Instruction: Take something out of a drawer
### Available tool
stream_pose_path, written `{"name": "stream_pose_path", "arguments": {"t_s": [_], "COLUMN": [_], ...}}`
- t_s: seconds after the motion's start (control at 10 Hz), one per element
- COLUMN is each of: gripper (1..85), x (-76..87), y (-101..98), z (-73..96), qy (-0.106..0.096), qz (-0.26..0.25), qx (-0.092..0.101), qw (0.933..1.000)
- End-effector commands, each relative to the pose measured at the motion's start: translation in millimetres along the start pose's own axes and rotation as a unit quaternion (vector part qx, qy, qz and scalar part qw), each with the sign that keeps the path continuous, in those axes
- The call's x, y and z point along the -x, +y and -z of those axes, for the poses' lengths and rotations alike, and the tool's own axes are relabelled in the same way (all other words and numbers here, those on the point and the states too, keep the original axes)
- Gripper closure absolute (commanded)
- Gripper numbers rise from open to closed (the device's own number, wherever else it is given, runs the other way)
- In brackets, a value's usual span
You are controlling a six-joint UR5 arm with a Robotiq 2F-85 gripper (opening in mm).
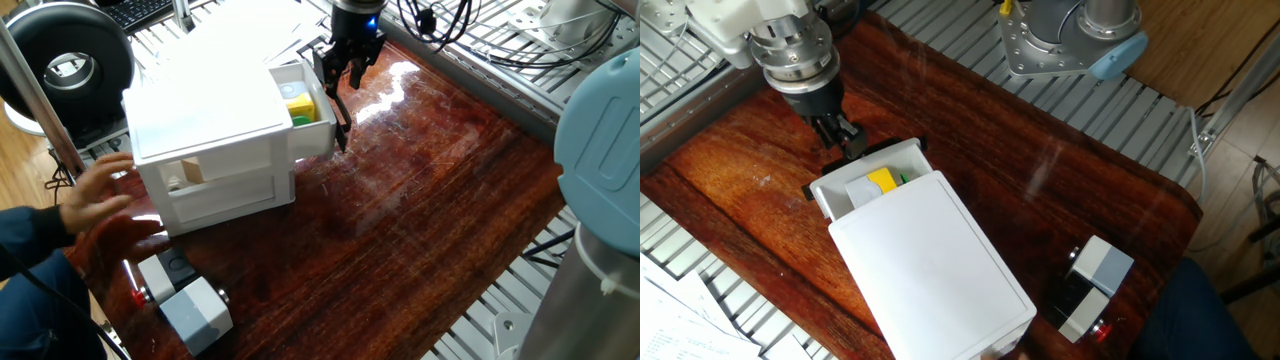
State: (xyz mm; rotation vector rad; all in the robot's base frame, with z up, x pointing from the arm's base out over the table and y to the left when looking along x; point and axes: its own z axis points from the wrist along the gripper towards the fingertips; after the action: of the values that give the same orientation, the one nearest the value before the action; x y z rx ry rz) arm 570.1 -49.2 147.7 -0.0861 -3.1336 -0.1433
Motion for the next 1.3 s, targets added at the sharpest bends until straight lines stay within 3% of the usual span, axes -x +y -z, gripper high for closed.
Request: {"name": "stream_pose_path", "arguments": {"t_s": [0.0, 0.3, 0.6, 1.0, 1.2], "gripper": [36.3, 36.3, 36.3, 36.7, 36.7], "x": [-4.6, -7.6, -13.0, -15.6, -16.5], "y": [-5.7, -20.7, -24.7, -37.7, -36.3], "z": [3.6, 6.3, 7.7, 9.4, 10.6], "qy": [0.000, -0.001, 0.002, 0.003, 0.004], "qz": [0.012, 0.032, 0.038, 0.051, 0.051], "qx": [-0.003, -0.027, -0.028, -0.050, -0.048], "qw": [0.9999, 0.9991, 0.9989, 0.9975, 0.9975]}}
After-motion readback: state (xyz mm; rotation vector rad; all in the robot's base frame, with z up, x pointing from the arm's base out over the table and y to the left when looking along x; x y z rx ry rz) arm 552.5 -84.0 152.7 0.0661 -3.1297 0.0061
